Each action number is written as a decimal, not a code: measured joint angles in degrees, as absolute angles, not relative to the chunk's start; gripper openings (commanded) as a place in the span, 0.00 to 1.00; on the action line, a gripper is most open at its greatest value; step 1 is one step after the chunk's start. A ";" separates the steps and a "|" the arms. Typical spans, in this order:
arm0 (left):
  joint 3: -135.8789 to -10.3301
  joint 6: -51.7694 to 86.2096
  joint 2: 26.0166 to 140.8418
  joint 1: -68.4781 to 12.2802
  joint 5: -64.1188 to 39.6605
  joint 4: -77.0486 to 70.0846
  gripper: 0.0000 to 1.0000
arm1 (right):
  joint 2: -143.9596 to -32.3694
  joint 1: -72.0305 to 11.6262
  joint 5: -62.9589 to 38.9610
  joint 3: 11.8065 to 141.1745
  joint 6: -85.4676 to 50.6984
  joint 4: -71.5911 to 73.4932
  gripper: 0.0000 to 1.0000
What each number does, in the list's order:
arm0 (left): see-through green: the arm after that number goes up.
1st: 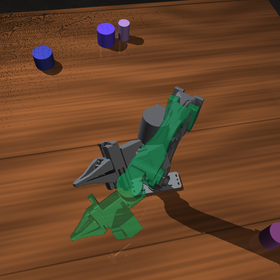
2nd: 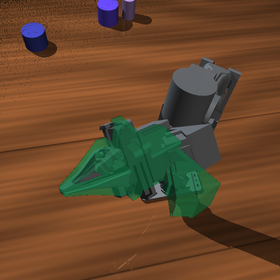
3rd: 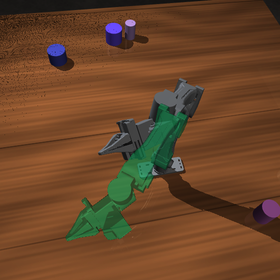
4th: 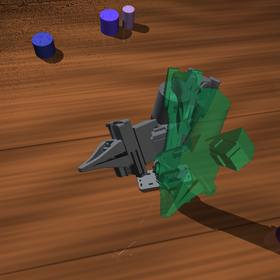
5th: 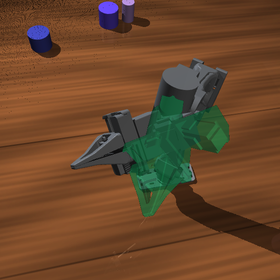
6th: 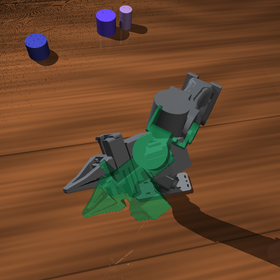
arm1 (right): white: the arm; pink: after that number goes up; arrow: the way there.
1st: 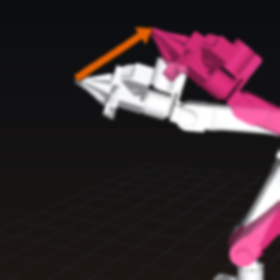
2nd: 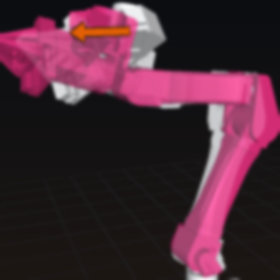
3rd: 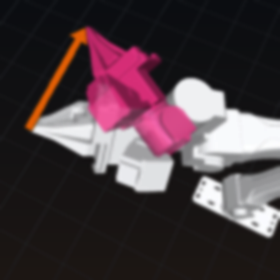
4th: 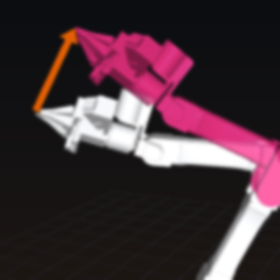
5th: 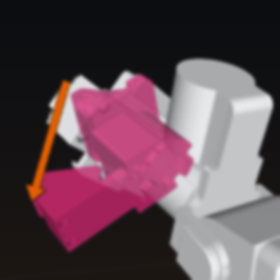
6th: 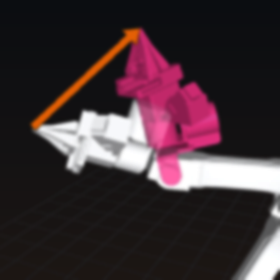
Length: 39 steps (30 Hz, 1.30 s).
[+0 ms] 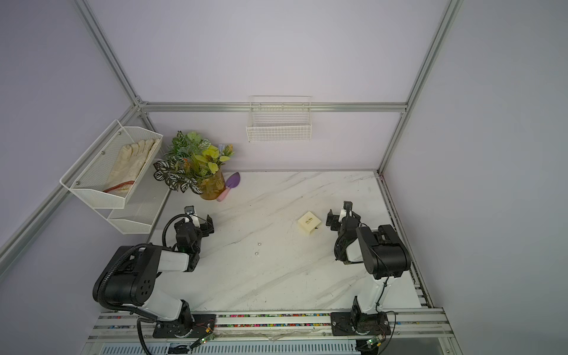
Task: Place the earrings into the drawer-style jewelry box
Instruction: Move the jewelry box to the center of the board.
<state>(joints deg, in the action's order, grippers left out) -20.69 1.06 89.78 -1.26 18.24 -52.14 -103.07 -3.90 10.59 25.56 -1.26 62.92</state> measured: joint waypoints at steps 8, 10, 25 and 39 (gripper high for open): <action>-20.69 1.08 89.78 -1.26 18.24 -52.14 1.00 | -103.07 -3.90 10.59 25.61 -1.26 62.92 0.97; -20.69 1.08 89.78 -1.26 18.24 -52.14 1.00 | -103.07 -3.90 10.59 25.61 -1.26 62.92 0.97; -19.77 0.80 87.31 -2.09 19.73 -51.75 1.00 | -100.95 -3.90 9.28 25.12 -0.97 62.24 0.97; -24.36 9.50 62.15 -12.08 42.74 -24.80 1.00 | -68.10 -3.90 6.81 26.85 -13.34 38.09 0.97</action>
